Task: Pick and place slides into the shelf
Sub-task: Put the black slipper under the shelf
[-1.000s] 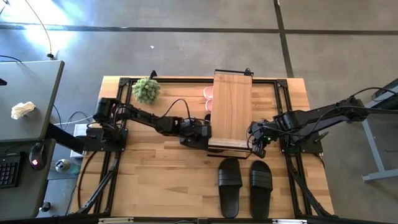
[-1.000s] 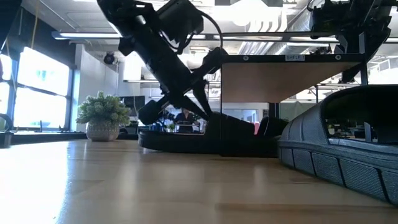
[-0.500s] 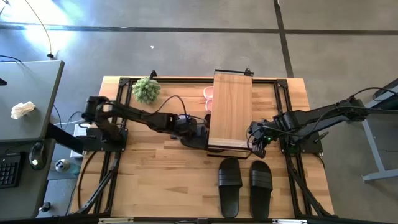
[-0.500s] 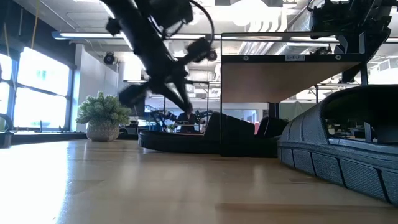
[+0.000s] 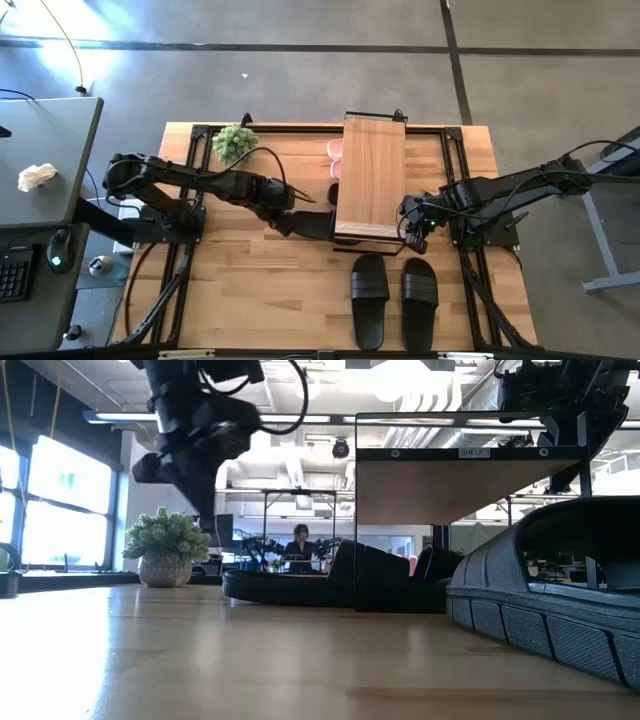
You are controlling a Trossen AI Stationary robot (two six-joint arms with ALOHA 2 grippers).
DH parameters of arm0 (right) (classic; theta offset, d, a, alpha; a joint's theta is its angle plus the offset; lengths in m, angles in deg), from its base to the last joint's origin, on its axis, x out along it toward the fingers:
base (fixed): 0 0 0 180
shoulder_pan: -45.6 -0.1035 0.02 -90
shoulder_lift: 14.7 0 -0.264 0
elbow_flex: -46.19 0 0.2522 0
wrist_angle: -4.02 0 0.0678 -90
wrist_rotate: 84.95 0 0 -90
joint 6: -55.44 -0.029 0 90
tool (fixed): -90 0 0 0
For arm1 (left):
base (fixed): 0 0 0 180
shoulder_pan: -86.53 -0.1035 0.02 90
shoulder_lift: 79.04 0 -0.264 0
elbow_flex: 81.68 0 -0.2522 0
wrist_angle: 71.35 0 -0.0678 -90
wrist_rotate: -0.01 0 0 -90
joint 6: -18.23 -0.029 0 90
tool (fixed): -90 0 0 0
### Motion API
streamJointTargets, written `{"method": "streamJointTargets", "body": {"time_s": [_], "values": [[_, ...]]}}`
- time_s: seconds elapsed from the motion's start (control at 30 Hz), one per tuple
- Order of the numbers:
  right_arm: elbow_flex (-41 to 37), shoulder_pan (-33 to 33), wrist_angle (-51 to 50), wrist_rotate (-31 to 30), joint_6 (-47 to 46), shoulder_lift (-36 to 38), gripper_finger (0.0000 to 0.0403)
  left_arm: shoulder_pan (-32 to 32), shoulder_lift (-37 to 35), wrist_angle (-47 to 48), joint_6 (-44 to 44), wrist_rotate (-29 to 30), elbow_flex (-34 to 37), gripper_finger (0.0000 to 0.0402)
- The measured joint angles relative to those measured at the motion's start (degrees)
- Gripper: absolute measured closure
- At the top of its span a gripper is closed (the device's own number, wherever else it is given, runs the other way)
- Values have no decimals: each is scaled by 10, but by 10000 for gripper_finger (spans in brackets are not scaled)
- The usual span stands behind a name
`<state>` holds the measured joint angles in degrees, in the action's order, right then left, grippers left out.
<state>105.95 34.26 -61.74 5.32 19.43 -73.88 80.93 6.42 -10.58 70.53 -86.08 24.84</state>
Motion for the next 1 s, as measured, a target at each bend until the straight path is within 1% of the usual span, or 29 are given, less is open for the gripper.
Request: {"method": "streamJointTargets", "body": {"time_s": [0.07,0.17,0.33,0.5,0.63,0.73,0.87,1.0], "values": [[0,0,0,0,0,0,403,0,1,23,-41,-16,2,401],[0,0,0,0,2,0,403,5,0,2,-80,-33,24,402],[0,0,0,-1,1,0,403,9,1,-93,-135,-57,85,401],[0,0,0,-2,0,0,403,7,1,-205,-171,-58,140,401],[0,0,0,-2,0,0,403,7,8,-264,-171,-58,169,401],[0,0,0,-2,0,0,403,7,10,-264,-158,-41,173,401],[0,0,0,-1,0,0,403,7,10,-285,-144,-12,172,401],[0,0,0,0,0,0,403,7,17,-321,-116,3,172,401]]}}
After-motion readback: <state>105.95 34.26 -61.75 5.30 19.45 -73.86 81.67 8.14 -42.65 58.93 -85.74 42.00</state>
